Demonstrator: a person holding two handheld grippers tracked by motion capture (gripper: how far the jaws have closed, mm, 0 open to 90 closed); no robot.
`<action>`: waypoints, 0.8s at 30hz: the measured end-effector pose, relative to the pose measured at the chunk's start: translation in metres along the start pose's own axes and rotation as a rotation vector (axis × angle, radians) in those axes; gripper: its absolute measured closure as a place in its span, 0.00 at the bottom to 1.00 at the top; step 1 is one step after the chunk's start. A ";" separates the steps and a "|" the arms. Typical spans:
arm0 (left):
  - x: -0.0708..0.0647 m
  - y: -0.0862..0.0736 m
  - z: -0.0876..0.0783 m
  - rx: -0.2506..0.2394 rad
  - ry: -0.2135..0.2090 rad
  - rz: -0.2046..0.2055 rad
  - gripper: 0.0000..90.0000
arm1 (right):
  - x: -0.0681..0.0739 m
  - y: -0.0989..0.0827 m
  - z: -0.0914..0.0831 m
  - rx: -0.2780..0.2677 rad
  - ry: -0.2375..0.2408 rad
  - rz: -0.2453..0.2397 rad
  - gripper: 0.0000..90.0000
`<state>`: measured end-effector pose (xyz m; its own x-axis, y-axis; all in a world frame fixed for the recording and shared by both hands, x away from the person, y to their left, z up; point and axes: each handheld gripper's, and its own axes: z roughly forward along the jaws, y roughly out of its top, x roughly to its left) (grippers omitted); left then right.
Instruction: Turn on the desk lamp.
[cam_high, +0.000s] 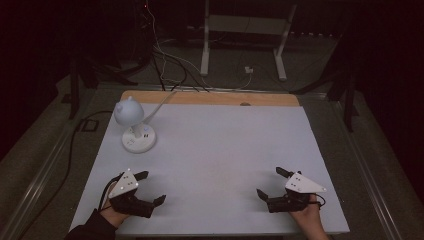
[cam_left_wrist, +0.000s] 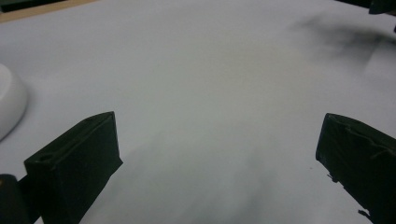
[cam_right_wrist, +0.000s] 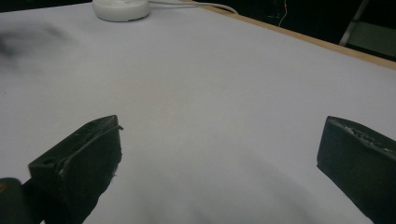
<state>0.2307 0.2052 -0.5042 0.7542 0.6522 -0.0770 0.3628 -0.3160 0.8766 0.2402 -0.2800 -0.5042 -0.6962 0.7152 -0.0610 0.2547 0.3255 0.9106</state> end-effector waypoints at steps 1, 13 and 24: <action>-0.001 0.000 0.002 0.014 -0.008 0.002 0.00 | 0.000 0.000 0.000 0.000 0.000 0.000 0.00; -0.009 0.003 0.006 0.046 -0.020 0.044 0.00 | 0.001 0.001 0.000 -0.006 0.004 0.015 0.00; -0.023 0.015 0.013 0.070 -0.099 0.064 0.00 | 0.002 0.003 -0.002 -0.022 0.002 0.019 0.00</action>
<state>0.2260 0.1767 -0.4950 0.8260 0.5592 -0.0715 0.3471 -0.4045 0.8461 0.2382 -0.2792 -0.5010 -0.6931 0.7196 -0.0425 0.2533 0.2983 0.9202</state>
